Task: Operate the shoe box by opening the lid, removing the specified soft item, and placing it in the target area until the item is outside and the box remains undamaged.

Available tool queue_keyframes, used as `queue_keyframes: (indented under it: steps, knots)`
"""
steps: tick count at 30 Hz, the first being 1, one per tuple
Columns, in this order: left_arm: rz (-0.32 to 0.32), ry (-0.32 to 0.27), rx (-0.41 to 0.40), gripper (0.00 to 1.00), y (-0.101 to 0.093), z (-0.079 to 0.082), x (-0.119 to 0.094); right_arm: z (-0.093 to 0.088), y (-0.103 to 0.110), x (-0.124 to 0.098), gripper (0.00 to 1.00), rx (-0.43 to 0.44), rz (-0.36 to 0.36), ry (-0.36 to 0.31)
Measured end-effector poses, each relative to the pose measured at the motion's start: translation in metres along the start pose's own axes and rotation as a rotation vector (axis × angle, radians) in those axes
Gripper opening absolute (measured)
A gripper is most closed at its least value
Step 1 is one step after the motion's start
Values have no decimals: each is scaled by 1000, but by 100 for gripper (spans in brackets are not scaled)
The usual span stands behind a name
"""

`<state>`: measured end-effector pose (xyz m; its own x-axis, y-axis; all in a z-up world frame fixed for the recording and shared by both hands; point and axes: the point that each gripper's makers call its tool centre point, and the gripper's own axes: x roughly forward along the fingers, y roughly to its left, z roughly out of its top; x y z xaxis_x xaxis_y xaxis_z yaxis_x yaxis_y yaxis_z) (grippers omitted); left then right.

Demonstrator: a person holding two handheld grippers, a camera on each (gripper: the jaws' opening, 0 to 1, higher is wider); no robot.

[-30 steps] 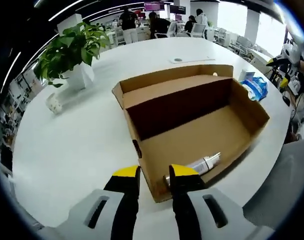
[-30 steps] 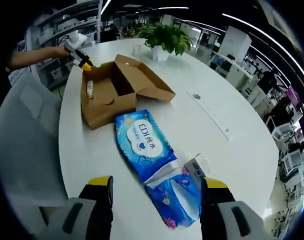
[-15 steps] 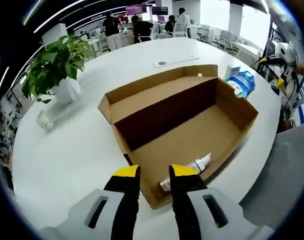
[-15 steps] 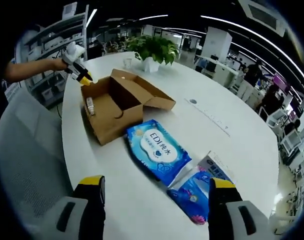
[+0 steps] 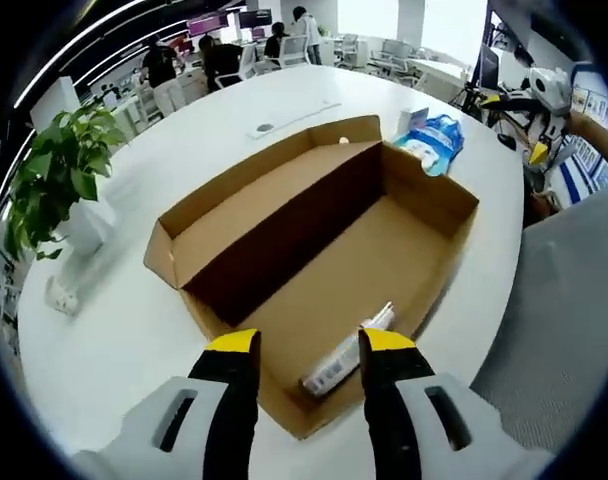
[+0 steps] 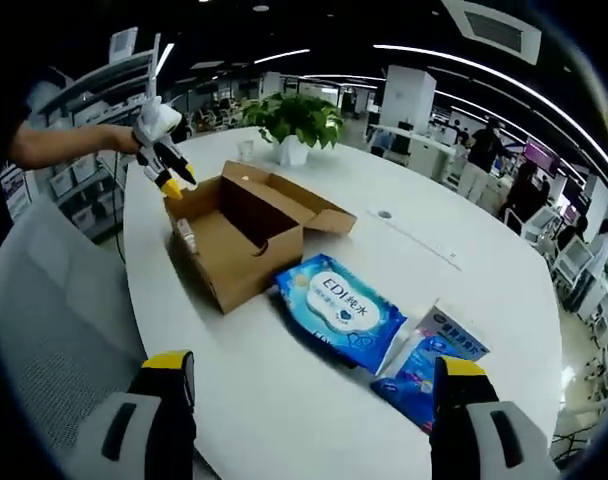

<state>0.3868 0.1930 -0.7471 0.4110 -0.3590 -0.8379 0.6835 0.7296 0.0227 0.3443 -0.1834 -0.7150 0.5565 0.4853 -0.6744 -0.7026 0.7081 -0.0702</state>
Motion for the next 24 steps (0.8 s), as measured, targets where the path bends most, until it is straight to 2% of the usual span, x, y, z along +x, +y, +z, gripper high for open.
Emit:
queue_keyframes:
  steps: [1,3,6,10,16,18,20,24]
  knots:
    - [-7,1,10,42,-1,1,0,0,0,-2,100,12,-22,-14]
    - [-27,3,35,42,-2,4,1,1,7,-3,100,54,-21,-45]
    - [-52,27,99,43,-3,5,5,-3,14,-4,100,56,-31,-40]
    - [-78,46,143,47,-5,5,9,-4,24,-9,100,86,-42,-56]
    - [-124,90,239,47,-6,-2,16,-4,39,-17,100,93,-58,-83]
    - [-164,100,238,46,-8,-4,20,-6,43,-20,100,84,-71,-89]
    - [-182,108,256,45,-8,-4,22,-1,47,-23,100,146,-66,-143]
    - [-195,147,294,45,-7,-7,29,-7,53,-28,100,172,-62,-149]
